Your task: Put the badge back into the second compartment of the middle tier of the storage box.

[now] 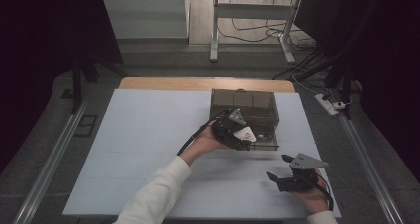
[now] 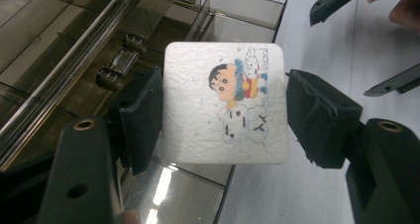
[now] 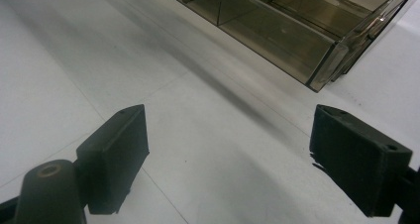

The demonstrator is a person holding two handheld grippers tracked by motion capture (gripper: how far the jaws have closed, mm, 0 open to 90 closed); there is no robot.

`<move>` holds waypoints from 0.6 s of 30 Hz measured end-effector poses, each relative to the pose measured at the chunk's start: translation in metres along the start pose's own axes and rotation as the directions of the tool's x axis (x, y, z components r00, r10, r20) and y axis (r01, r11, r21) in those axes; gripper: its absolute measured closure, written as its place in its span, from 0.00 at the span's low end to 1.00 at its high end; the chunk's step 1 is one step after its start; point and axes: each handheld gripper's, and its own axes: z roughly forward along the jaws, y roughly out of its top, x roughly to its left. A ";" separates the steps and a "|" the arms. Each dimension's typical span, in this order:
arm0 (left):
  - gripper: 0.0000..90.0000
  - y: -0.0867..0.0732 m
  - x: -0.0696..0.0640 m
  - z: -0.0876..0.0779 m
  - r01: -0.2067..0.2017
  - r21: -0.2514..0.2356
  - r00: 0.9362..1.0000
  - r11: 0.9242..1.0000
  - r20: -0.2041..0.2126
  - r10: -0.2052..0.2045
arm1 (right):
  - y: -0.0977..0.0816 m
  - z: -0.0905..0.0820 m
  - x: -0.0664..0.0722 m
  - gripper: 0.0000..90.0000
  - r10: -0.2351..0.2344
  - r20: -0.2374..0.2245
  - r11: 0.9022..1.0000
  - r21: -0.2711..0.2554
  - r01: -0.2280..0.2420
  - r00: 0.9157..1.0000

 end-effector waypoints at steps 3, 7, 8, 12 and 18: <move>0.37 0.001 0.000 0.000 -0.010 0.011 1.000 1.000 -0.002 0.010 | 0.000 0.000 0.000 0.17 0.001 0.000 1.000 0.000 -0.001 1.000; 0.37 0.001 0.001 0.001 -0.014 0.018 1.000 1.000 -0.003 0.014 | 0.000 0.000 0.000 0.17 0.000 0.000 1.000 0.002 0.000 1.000; 0.37 0.001 0.001 0.001 -0.014 0.019 1.000 1.000 -0.002 0.014 | 0.000 0.000 0.000 0.17 0.000 0.000 1.000 0.002 0.000 1.000; 0.36 0.001 0.001 0.004 -0.017 0.026 1.000 1.000 -0.003 0.017 | 0.000 0.000 0.000 0.17 0.000 0.000 1.000 0.001 0.000 1.000; 0.31 0.001 0.000 -0.002 -0.015 0.010 1.000 1.000 -0.010 0.015 | 0.000 0.000 0.001 0.17 -0.010 0.005 1.000 0.007 0.010 1.000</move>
